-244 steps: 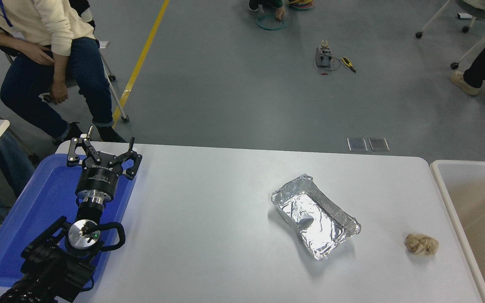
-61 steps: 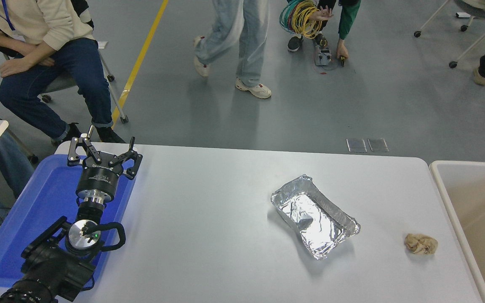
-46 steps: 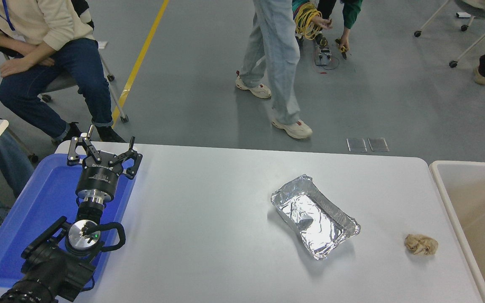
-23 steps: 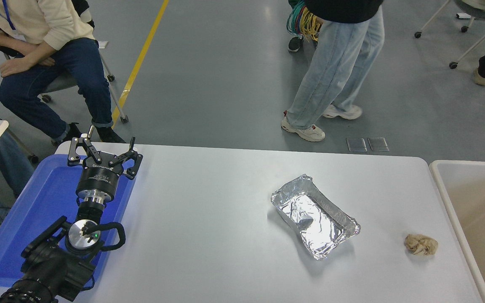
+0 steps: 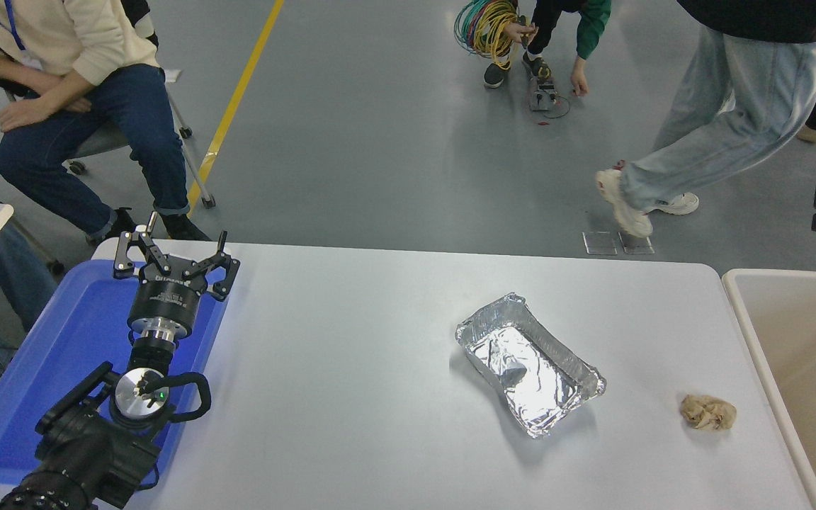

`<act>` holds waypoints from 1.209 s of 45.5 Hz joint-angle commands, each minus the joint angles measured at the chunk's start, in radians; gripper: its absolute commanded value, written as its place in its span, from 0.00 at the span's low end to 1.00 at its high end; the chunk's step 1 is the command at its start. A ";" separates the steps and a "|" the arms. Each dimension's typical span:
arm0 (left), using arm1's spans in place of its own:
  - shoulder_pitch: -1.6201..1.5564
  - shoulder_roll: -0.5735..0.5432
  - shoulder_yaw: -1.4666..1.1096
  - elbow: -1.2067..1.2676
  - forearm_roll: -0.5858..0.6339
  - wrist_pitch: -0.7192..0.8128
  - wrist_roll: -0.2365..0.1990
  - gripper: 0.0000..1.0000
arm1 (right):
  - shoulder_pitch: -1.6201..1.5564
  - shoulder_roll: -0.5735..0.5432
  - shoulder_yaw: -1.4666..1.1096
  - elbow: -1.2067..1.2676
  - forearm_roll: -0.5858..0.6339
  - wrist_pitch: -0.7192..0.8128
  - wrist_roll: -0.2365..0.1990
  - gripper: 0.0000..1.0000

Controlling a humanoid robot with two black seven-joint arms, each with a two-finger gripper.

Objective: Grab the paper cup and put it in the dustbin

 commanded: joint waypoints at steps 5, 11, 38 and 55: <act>0.000 0.000 -0.001 0.000 0.000 0.000 0.000 1.00 | 0.113 0.128 0.017 0.045 0.000 0.002 0.000 1.00; 0.000 0.000 0.001 0.000 0.000 0.000 0.000 1.00 | 0.181 0.148 0.022 0.100 0.000 0.002 0.000 1.00; 0.001 0.001 -0.001 0.002 -0.002 0.001 -0.003 1.00 | 0.205 0.258 0.128 0.135 0.002 0.002 0.002 1.00; 0.000 0.001 -0.001 0.002 -0.002 0.001 -0.003 1.00 | 0.193 0.280 0.123 0.170 0.000 0.002 0.000 1.00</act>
